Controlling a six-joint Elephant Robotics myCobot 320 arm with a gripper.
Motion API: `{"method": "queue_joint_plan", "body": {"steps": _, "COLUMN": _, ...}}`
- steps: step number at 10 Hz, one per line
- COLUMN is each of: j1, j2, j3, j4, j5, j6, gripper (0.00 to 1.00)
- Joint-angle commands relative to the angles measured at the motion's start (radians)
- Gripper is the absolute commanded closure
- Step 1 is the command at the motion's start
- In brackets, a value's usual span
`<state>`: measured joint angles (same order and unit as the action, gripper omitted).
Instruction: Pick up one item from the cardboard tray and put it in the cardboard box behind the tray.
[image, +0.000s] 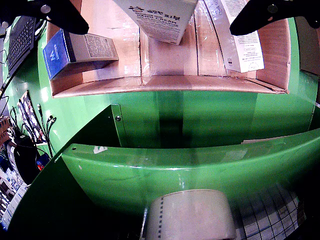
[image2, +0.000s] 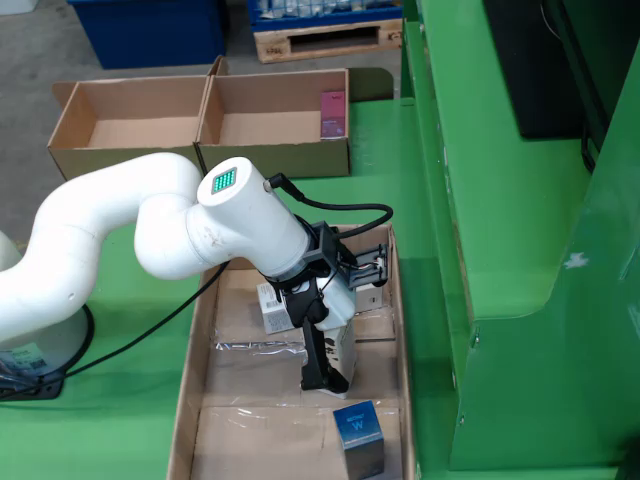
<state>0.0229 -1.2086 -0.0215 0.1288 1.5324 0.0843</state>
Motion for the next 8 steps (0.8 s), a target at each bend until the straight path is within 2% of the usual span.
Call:
{"method": "queue_joint_plan", "body": {"steps": 1, "j1": -0.006, "j2": 0.028, "j3": 0.021, "j4": 0.011, "j5": 0.001, "j6": 0.002, "gripper": 0.00}}
{"method": "queue_joint_plan", "body": {"steps": 6, "j1": -0.006, "j2": 0.028, "j3": 0.021, "j4": 0.011, "j5": 0.001, "j6": 0.002, "gripper": 0.00}}
{"method": "queue_joint_plan", "body": {"steps": 8, "j1": -0.006, "j2": 0.028, "j3": 0.021, "j4": 0.011, "j5": 0.001, "j6": 0.002, "gripper": 0.20}}
